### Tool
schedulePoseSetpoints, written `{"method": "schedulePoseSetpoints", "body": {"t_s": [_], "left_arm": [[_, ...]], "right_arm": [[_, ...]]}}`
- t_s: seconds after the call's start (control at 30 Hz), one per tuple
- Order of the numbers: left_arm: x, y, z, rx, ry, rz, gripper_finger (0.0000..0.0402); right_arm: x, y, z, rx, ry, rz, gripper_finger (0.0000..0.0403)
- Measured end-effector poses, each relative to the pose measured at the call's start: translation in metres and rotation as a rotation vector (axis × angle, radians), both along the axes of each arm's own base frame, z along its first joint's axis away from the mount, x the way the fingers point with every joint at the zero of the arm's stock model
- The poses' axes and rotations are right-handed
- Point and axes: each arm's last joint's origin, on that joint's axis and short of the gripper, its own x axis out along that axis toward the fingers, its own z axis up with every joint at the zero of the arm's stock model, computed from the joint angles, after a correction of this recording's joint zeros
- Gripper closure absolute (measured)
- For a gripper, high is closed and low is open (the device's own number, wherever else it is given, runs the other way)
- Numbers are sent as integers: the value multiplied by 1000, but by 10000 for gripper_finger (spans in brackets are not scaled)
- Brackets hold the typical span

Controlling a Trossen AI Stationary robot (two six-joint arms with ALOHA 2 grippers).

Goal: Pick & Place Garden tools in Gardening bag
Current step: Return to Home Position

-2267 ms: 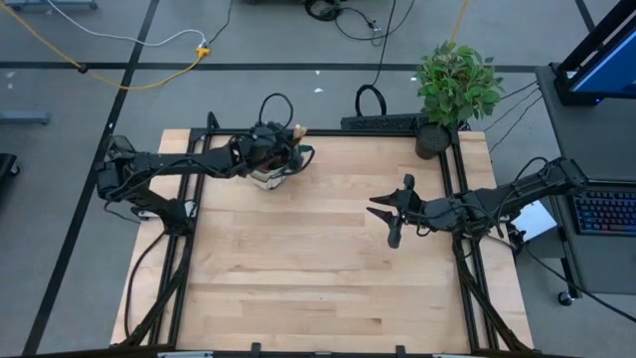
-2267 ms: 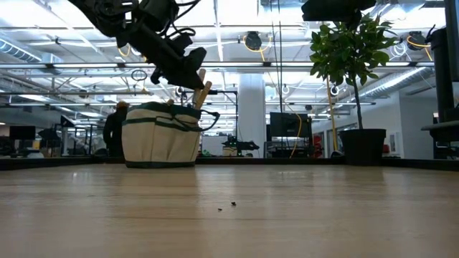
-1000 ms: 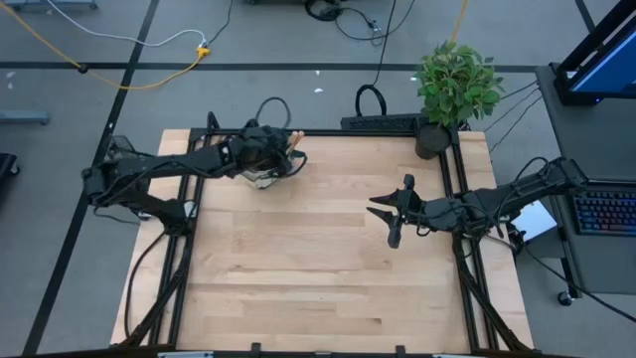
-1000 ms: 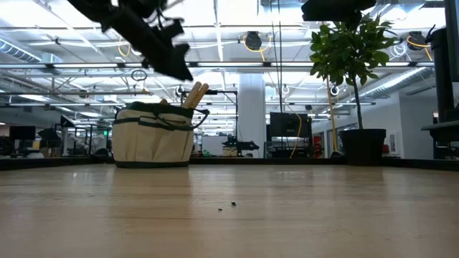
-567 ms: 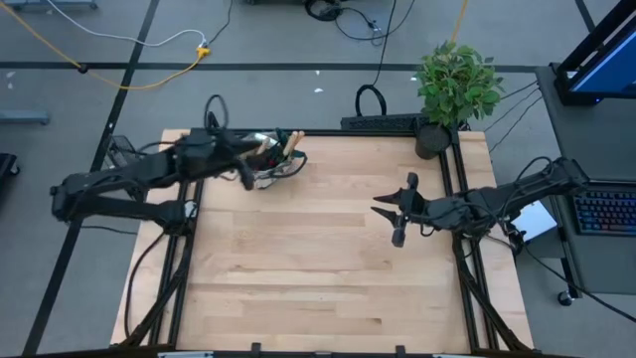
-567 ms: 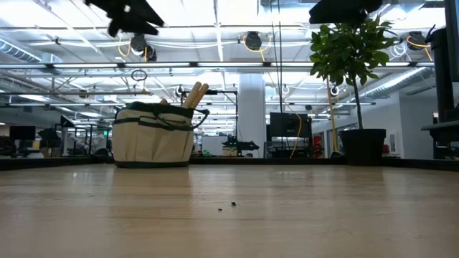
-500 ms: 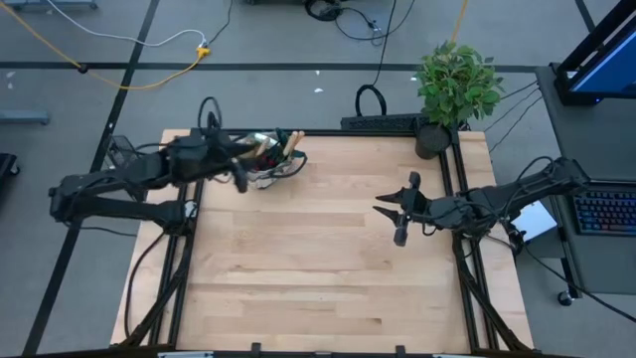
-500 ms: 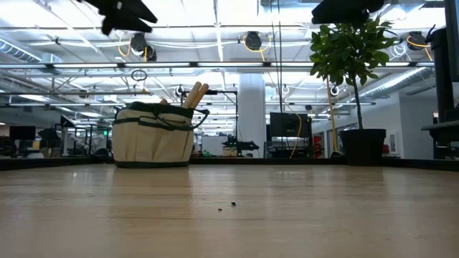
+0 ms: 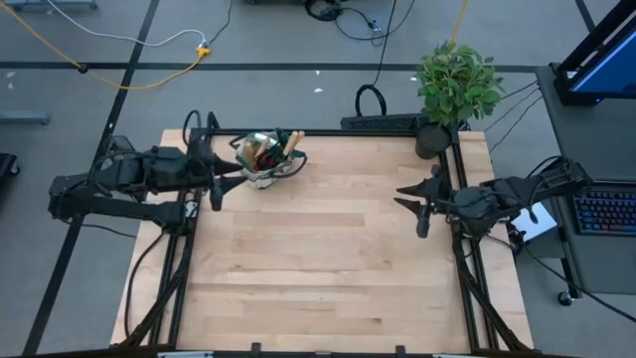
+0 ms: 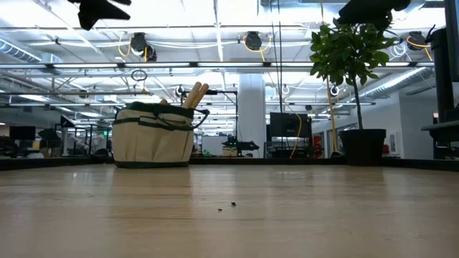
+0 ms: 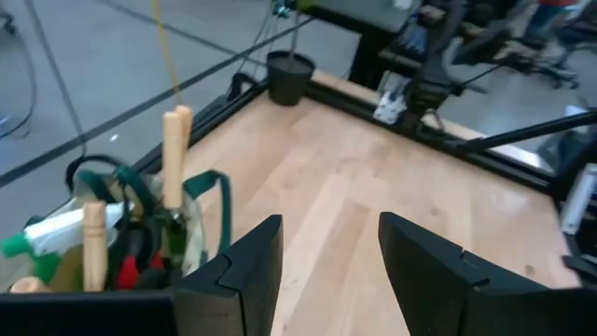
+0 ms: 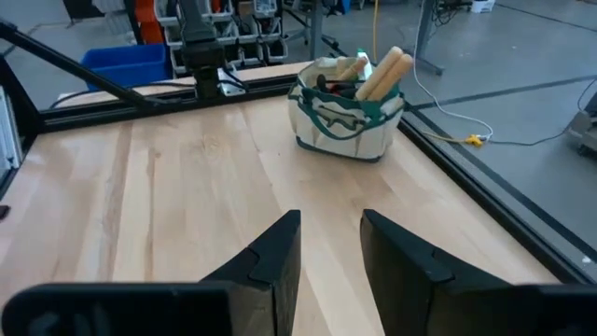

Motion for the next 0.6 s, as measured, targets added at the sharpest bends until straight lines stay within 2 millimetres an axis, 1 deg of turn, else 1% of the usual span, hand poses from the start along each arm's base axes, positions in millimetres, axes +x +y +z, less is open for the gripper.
{"method": "schedulePoseSetpoints", "body": {"t_s": [0.13, 0.23, 0.33, 0.43, 0.6], "left_arm": [[-7, -6, 1, 27, -71, -62, 217], [-11, -11, -6, 28, -134, -117, 217], [-11, -17, -20, 18, -200, -174, 217], [-6, -23, -36, 14, -267, -226, 217], [6, -32, -67, 8, -347, -285, 218]], "right_arm": [[-12, -4, 1, -2, 10, 0, 298], [-19, -6, 0, 25, 18, -1, 298], [-22, -5, -3, 74, 13, 60, 298], [-20, -2, -14, 130, -2, 134, 298], [-20, 0, -42, 192, -15, 214, 298]]}}
